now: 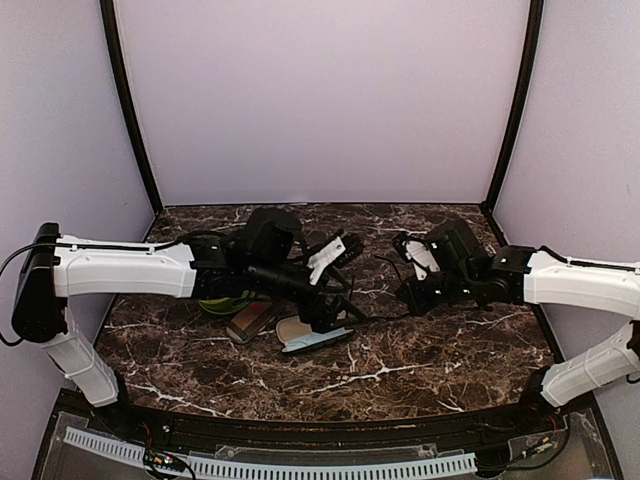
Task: Organize the sunglasses
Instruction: Fold the right temple of the sunglasses on the sunglasses.
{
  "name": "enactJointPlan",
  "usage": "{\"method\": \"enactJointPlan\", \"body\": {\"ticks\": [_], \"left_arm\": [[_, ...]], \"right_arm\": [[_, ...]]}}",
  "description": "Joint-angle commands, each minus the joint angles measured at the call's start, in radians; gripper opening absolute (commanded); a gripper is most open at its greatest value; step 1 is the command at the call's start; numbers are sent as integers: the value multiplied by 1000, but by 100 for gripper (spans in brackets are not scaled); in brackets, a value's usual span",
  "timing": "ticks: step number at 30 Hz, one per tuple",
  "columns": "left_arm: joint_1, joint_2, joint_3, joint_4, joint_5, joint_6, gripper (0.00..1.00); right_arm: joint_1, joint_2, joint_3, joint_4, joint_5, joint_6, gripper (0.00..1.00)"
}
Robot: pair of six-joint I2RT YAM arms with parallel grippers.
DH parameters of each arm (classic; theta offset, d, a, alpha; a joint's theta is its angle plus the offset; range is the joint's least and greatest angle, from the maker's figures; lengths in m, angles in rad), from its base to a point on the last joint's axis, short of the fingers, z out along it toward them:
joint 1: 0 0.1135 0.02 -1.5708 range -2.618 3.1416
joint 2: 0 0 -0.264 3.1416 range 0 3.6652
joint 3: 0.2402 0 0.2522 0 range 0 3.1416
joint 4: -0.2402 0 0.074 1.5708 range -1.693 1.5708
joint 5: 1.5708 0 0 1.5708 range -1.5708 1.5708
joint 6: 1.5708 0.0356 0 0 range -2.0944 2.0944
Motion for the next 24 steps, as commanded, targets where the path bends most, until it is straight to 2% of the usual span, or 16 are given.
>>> {"method": "enactJointPlan", "body": {"ticks": [1,5,10,16,24], "left_arm": [[-33,39,58,-72,61,53,86],[-48,93,117,-150,57,69,84],[-74,118,139,-174,55,102,83],[-91,142,163,-221,9,143,70],[-92,86,96,-129,59,158,63]], "right_arm": [[13,14,38,40,-4,12,0],[15,12,44,44,-17,18,0],[16,19,47,40,-22,28,0],[16,11,36,42,-32,41,0],[15,17,9,62,-109,10,0]]}}
